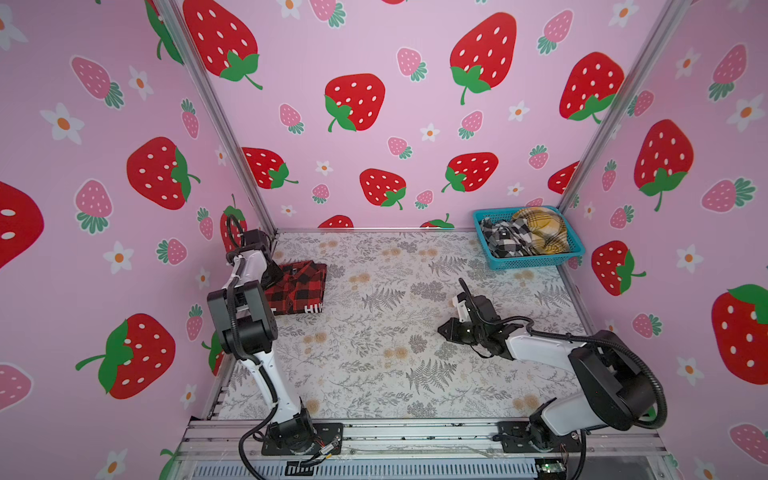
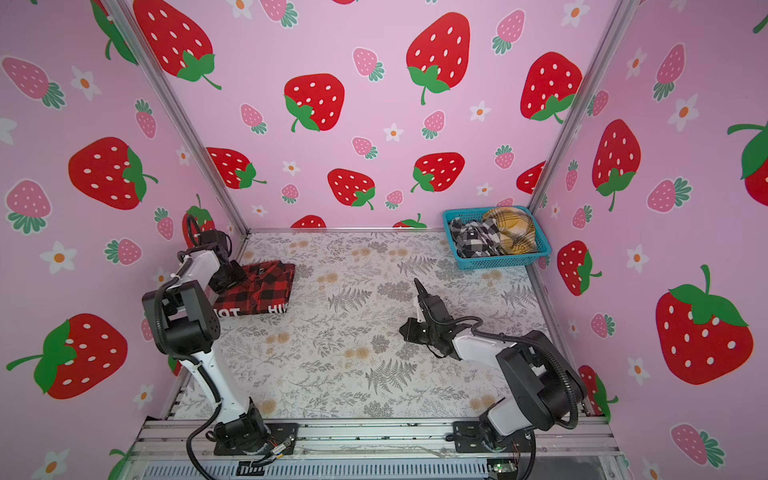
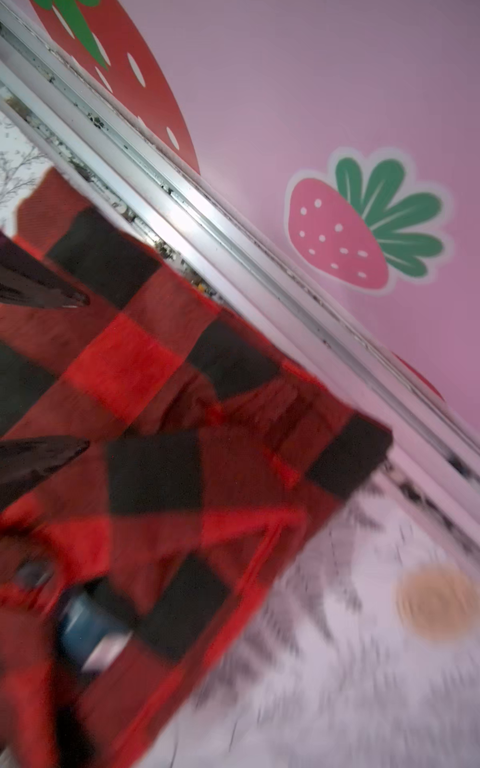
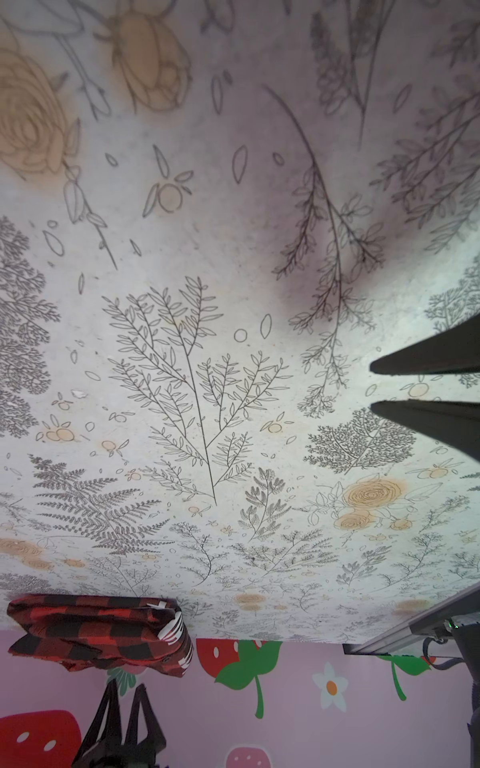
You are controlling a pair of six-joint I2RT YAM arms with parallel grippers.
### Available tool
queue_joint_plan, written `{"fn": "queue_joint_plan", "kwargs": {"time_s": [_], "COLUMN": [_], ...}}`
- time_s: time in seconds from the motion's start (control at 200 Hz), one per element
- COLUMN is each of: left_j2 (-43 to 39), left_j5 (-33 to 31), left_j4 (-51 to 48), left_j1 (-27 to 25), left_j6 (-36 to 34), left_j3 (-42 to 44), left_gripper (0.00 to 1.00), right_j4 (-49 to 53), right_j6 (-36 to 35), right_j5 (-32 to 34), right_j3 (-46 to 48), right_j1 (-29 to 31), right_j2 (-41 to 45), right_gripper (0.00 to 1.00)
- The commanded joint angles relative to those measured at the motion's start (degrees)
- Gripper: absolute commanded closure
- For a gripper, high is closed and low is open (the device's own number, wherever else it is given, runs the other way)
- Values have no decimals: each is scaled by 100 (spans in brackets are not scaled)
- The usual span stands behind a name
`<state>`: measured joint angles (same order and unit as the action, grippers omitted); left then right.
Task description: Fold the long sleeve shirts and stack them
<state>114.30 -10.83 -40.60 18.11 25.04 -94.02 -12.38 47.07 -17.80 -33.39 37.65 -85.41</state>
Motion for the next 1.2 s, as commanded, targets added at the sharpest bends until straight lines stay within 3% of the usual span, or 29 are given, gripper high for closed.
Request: {"fn": "queue_joint_plan", "kwargs": {"time_s": [0.0,0.205,0.44,0.565,0.7,0.785,0.83,0.865,0.915,1.005,1.031,1.061,1.196], "left_j2": [-734,-1939,-3284,-4077,-5076,-5634,-5842,-5928,-5974,-5914,-5882,-5811,-5194], "left_j5": [13,436,823,1248,1691,1374,1053,644,225,35,-69,-230,-1210], "left_j4": [-166,-79,314,521,1028,1376,1691,1959,2478,3167,3259,3385,4120], "left_j1": [-292,-873,-2811,-3152,-3252,-3265,-3260,-3263,-3253,-3252,-3252,-3250,-3081], "left_j6": [206,316,92,56,-99,-272,-403,-372,-421,-1182,-1306,-1387,-1445], "left_j3": [321,1455,2484,2629,2889,3228,3537,3819,4334,5048,5155,5253,5593], "left_gripper": [45,43,43,42,38,33,29,21,0,1,1,1,1], "right_j4": [67,158,551,1128,1866,1423,972,735,395,-437,-562,-623,-365], "right_j6": [51,25,-52,-296,-828,-1284,-1455,-1566,-1643,-2294,-2454,-2585,-2311], "right_j5": [109,193,714,1563,3281,4053,4527,5037,5750,6802,6961,7125,8004], "right_j3": [-115,-127,-223,-550,-1137,-981,-699,-466,-4,870,1041,1186,1446], "right_j1": [23,25,23,-53,-83,-82,-82,-82,-82,-98,-116,-147,-389], "right_j2": [-22,82,824,1716,2848,3751,4174,4476,4873,5452,5532,5569,5118], "right_gripper": [81,65,51,44,41,32,21,16,10,8,0,0,0]}}
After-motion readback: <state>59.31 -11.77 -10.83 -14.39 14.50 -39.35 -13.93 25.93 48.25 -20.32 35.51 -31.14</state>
